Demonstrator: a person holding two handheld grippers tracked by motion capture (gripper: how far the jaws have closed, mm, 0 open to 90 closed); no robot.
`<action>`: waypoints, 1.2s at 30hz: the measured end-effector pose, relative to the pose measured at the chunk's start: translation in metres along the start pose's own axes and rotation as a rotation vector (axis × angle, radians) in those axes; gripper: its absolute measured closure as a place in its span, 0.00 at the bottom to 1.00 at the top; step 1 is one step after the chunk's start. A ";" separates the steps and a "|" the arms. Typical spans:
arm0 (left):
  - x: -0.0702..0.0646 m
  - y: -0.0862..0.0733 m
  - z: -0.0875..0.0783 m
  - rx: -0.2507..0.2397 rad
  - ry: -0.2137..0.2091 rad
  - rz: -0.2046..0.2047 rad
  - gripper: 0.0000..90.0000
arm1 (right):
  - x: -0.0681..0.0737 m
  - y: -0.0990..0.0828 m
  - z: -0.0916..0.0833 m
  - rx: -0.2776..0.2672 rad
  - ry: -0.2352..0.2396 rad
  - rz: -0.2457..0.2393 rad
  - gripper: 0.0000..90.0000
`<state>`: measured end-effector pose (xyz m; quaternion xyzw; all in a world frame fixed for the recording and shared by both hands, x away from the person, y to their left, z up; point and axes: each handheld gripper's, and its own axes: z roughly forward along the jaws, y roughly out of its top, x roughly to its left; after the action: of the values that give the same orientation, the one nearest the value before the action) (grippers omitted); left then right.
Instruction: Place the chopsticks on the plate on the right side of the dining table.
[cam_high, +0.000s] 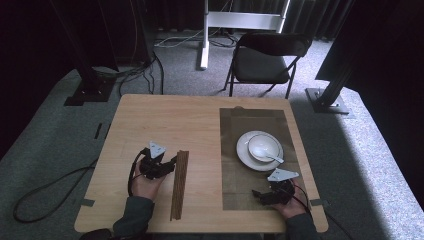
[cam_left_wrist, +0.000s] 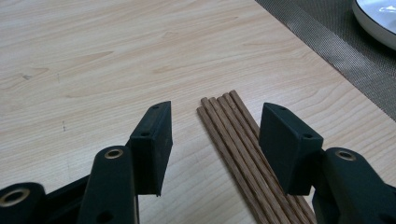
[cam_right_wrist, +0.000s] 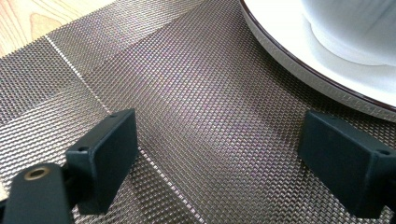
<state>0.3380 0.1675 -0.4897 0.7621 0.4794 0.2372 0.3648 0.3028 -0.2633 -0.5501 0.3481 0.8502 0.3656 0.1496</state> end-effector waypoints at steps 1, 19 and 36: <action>0.000 -0.001 0.000 0.004 0.000 0.000 0.50 | 0.000 0.000 0.000 0.000 0.000 0.000 0.13; -0.007 -0.009 0.000 0.024 -0.002 0.013 0.50 | 0.000 0.000 0.000 0.000 0.000 0.000 0.13; -0.012 -0.015 -0.002 0.048 0.006 0.032 0.50 | 0.000 0.000 0.000 0.000 0.000 0.000 0.13</action>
<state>0.3227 0.1610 -0.5006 0.7774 0.4739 0.2338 0.3413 0.3029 -0.2634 -0.5501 0.3478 0.8502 0.3657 0.1496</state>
